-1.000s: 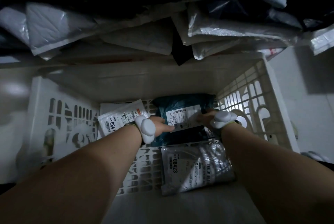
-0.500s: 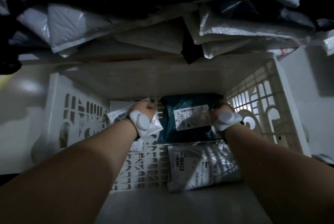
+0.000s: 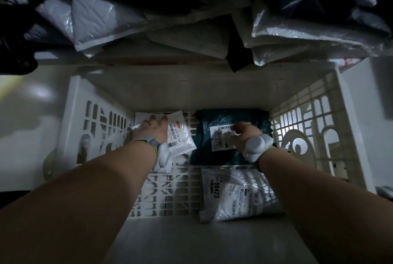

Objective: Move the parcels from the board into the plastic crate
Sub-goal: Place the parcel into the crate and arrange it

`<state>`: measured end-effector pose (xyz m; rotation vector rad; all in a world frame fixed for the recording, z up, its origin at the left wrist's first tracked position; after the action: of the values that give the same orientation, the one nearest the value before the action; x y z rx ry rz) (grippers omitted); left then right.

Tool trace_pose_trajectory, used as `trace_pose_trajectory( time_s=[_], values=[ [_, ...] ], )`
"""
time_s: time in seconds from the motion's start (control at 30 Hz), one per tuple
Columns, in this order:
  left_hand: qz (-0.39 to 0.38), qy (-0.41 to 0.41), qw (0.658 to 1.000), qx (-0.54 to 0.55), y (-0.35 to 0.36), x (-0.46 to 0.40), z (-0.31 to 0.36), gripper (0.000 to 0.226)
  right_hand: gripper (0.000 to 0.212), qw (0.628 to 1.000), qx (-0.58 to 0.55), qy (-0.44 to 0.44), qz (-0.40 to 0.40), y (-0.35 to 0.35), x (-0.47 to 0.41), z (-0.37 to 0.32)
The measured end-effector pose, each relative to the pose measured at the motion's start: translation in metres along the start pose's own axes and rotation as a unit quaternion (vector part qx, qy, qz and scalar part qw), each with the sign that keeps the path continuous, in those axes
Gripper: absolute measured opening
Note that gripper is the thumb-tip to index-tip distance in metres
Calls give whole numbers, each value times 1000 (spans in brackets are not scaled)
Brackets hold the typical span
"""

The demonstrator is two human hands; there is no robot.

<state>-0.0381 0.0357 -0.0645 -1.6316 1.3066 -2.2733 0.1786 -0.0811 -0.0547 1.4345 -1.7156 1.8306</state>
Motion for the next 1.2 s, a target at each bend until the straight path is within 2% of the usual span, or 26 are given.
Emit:
trace_pose_trajectory(
  time_s=[0.23, 0.33, 0.4, 0.5, 0.57, 0.63, 0.73, 0.8, 0.83, 0.9, 0.93, 1.0, 1.1, 1.2],
  values=[
    [30, -13, 997, -76, 9, -3, -6, 71, 46, 1000, 3, -1, -11, 4, -6, -1],
    [65, 4, 993, -96, -2, 0, -5, 54, 43, 1000, 14, -1, -9, 5, -12, -1],
    [53, 30, 997, -44, -16, 0, -3, 45, 41, 1000, 16, 0, -16, 5, -15, -3],
    [-5, 67, 995, 72, -37, 0, -1, 37, 37, 1000, 20, 17, -17, 7, -17, -4],
    [-16, 81, 990, 118, -47, 5, -3, 38, 37, 1000, 25, 6, -16, 9, -15, -4],
    [-16, 92, 982, 162, -55, 8, -6, 42, 46, 999, 14, -22, -28, 10, -11, -4],
    [-25, 114, 975, 188, -65, 14, 3, 40, 61, 991, -83, -50, -97, 9, 3, -6],
    [-11, 131, 973, 190, -67, 14, 15, 37, 54, 977, -150, -45, -144, 10, 6, -9],
    [-1, 141, 972, 189, -65, 15, 25, 38, 43, 972, -166, -45, -158, 9, 11, -8],
    [26, 160, 970, 180, -58, 12, 41, 40, 16, 970, -184, -42, -151, 10, 13, -6],
    [42, 160, 971, 175, -52, 11, 46, 43, 13, 976, -170, -38, -131, 11, 11, -3],
    [85, 141, 972, 170, -45, 7, 57, 56, 24, 987, -136, -24, -85, 6, 8, 10],
    [113, 70, 965, 228, -37, 1, 62, 63, 33, 983, -177, 8, -38, -9, 2, 30],
    [71, 45, 947, 312, -26, -6, 65, 56, 42, 989, -128, 50, -47, -20, -6, 45]
  ],
)
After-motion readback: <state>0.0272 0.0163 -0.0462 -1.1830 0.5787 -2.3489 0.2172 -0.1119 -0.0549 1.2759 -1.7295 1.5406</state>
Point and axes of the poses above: each hand's wrist, its own x-axis away from the middle knuckle, its own y-axis out of the palm, z = x × y, the point moved 3 cm from there along -x, towards the middle knuckle, and after that the axes turned 12 degrees about y, right-handed, at the moved point
